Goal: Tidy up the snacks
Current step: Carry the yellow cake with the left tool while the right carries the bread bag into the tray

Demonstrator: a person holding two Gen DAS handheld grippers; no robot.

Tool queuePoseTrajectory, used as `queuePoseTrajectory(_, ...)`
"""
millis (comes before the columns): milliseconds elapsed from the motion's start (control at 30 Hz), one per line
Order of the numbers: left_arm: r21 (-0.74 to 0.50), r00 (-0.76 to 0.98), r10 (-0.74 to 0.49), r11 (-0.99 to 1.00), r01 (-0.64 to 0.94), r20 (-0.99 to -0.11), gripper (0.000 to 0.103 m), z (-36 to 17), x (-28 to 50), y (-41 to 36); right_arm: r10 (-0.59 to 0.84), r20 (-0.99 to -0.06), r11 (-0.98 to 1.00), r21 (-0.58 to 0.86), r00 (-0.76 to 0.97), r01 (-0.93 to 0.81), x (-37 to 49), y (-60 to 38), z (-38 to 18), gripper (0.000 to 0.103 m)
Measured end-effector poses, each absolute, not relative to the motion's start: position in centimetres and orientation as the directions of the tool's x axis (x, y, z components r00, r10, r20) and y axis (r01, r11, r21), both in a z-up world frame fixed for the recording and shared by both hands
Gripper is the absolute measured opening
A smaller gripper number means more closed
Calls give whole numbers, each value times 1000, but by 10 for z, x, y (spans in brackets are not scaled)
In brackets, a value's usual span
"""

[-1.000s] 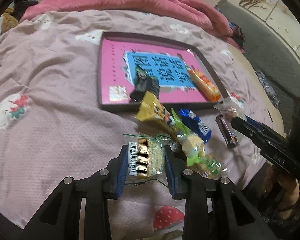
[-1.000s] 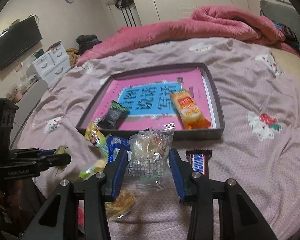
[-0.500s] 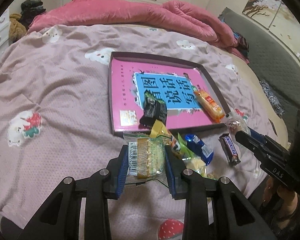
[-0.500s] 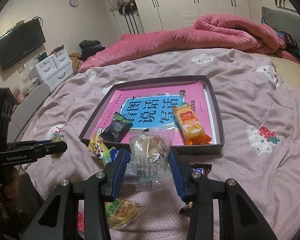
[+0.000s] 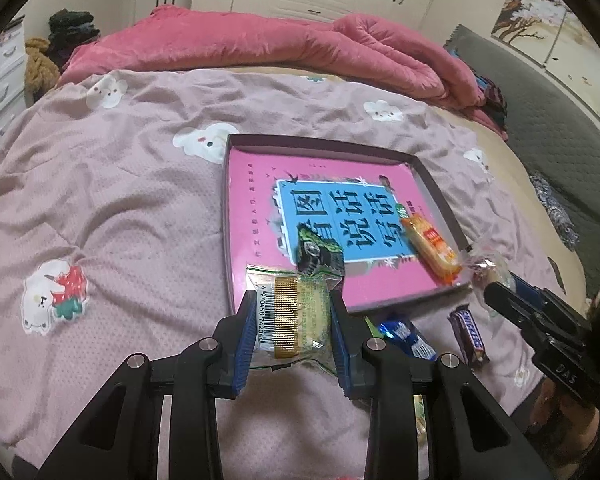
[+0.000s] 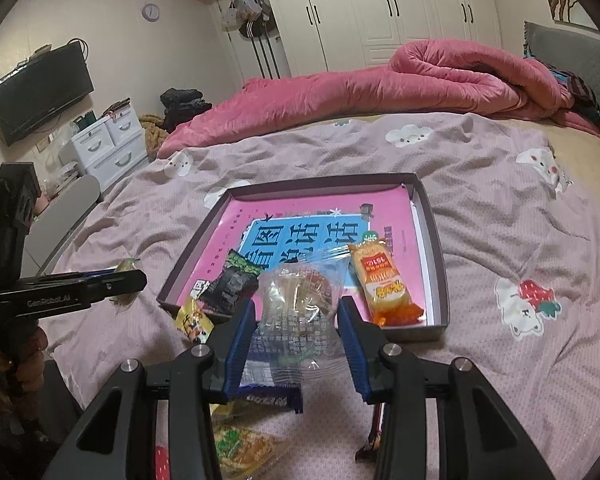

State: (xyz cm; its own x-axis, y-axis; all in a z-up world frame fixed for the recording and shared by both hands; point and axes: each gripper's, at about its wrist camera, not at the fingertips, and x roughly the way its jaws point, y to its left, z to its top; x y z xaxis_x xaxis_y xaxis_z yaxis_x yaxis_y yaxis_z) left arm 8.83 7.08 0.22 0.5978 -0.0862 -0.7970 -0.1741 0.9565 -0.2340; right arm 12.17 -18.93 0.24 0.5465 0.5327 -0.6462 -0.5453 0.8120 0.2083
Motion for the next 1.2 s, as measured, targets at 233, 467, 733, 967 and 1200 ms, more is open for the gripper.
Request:
queuePoseTrajectory(233,-197,589,-50,962,-188,-807,35,-5,107,73,540,-639,807,210,548,-552,134,-179,4,43)
queuePoseTrajectory(467,-167,573,-23,965,-201,-819,35,-13,125,78,518,-653,816,185,552,-548,145,-168,1,43)
queuePoseTrajectory(733,-131,546,4,969,-208,-838,35,-26,149,81,507,-664,826,190,550,-531,160,-165,-5,43)
queuePoseTrajectory(967,-106,516,7,976,-188,-856,35,-44,165,73,498,-685,826,188,533,-531,169,-157,-14,43)
queuePoseTrajectory(1200,-120,488,-9,973,-196,-873,35,-60,171,71,491,-696,828,186,523,-529,173,-153,-22,43)
